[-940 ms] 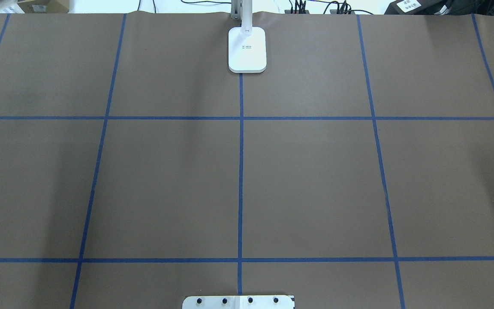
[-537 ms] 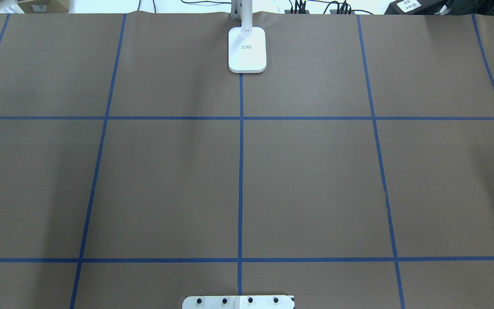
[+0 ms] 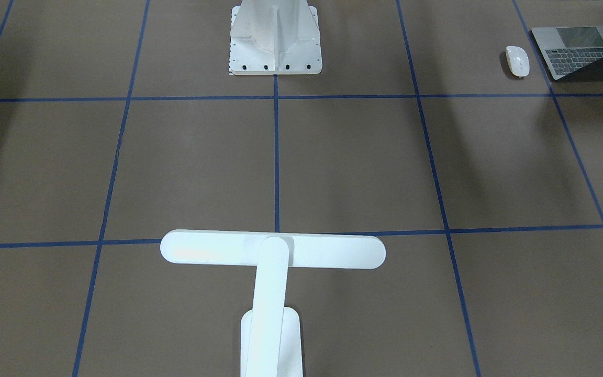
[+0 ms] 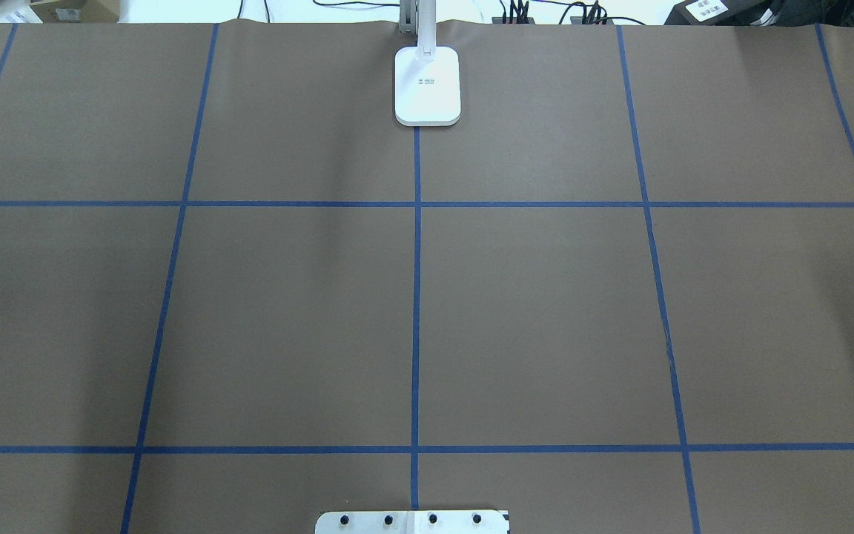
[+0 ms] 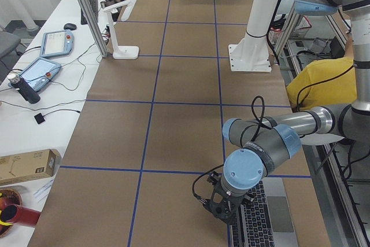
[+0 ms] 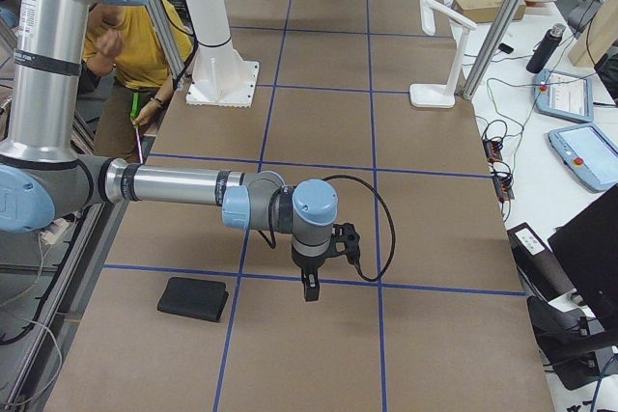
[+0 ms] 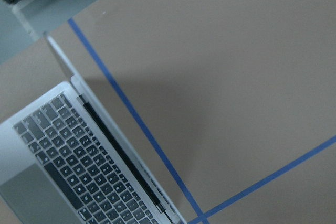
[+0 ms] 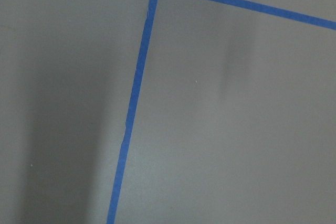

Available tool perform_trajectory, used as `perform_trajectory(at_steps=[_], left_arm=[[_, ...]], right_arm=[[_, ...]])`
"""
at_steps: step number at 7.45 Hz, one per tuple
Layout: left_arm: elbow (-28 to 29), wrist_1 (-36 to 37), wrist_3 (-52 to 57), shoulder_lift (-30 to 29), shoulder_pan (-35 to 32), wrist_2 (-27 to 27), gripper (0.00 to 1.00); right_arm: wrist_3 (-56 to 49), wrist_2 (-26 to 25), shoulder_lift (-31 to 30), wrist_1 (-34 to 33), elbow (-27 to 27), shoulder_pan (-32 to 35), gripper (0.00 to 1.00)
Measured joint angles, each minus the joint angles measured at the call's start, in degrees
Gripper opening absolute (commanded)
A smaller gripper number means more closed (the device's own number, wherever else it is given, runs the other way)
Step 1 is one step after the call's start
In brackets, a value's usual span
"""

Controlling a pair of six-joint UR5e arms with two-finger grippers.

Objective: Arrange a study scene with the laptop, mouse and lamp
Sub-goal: 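Grasp the silver laptop by its hinge edge with the left gripper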

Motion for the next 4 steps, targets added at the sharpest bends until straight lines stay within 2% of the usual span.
perform_trajectory(at_steps=[1, 4], left_arm=[[3.1, 2.4, -2.5, -0.6, -0.1, -1.9, 0.94], [13.4, 4.4, -4.5, -3.4, -0.1, -6.8, 0.77]], right_arm=[[0.0, 0.0, 0.0, 0.0, 0.0, 0.0, 1.00], [0.0, -0.1, 0.0, 0.0, 0.2, 0.1, 1.00]])
